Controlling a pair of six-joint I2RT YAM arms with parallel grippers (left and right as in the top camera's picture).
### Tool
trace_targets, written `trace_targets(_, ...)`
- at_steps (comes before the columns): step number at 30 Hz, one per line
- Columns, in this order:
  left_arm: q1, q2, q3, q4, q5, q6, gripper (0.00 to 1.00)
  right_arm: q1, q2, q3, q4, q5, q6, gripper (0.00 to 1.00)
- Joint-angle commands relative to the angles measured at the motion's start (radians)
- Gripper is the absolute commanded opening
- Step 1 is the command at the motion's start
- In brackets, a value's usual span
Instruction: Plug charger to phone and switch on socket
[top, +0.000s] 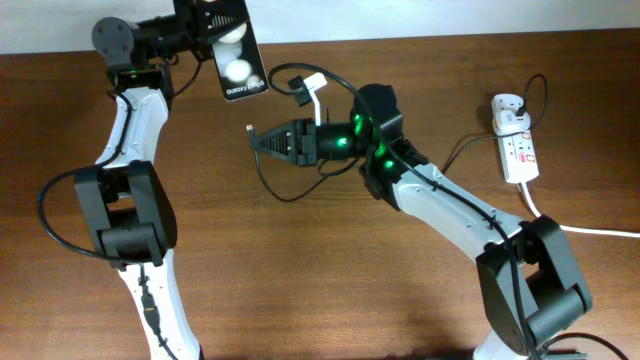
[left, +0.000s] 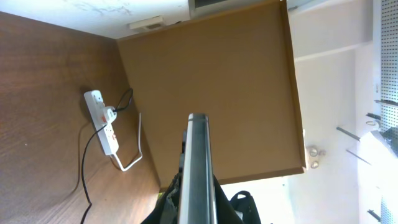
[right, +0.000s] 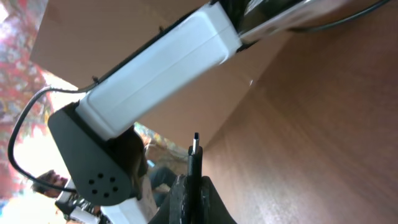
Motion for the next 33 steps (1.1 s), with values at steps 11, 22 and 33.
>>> trace_targets(11,-0.07,0.004,0.012,0.007,0.026,-0.013,0.0,-0.04,-0.022,0.014,0.007,0.098,0.018,0.04)
trace_targets(22,-0.075,0.004,0.012,0.007,0.025,-0.014,0.0,-0.04,-0.021,0.014,0.006,0.109,0.018,0.04)
trace_targets(33,-0.06,0.004,0.012,-0.039,0.046,-0.014,0.0,-0.04,-0.021,0.014,0.002,0.108,0.018,0.04)
